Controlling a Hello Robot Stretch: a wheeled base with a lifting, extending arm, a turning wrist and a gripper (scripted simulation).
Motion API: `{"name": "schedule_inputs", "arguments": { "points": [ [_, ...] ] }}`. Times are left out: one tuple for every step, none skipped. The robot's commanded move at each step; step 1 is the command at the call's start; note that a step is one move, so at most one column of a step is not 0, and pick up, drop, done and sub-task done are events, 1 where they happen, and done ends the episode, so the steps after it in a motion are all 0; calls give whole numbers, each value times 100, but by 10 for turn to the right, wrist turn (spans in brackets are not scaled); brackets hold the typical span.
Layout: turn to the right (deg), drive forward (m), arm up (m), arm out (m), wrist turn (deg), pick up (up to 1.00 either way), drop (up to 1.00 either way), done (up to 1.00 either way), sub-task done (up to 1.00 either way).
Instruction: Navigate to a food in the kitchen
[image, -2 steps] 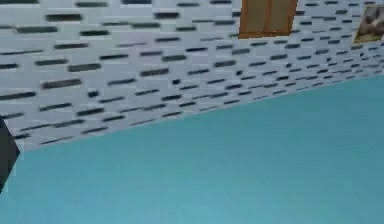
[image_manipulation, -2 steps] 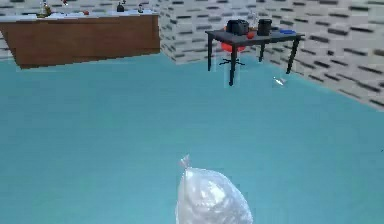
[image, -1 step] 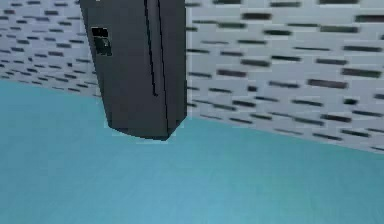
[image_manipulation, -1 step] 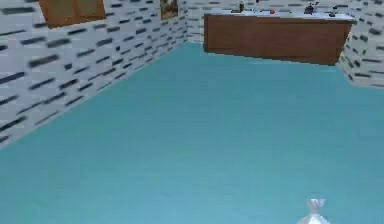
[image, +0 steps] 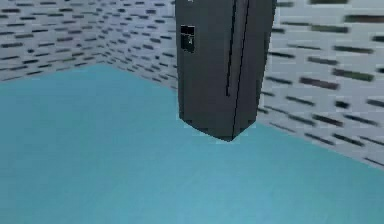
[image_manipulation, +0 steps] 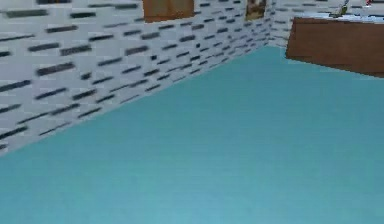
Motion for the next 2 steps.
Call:
{"name": "schedule_inputs", "arguments": {
  "points": [
    [0,5,0,0,0,0,0,0,0],
    [450,0,0,0,0,0,0,0,0]
  ]
}}
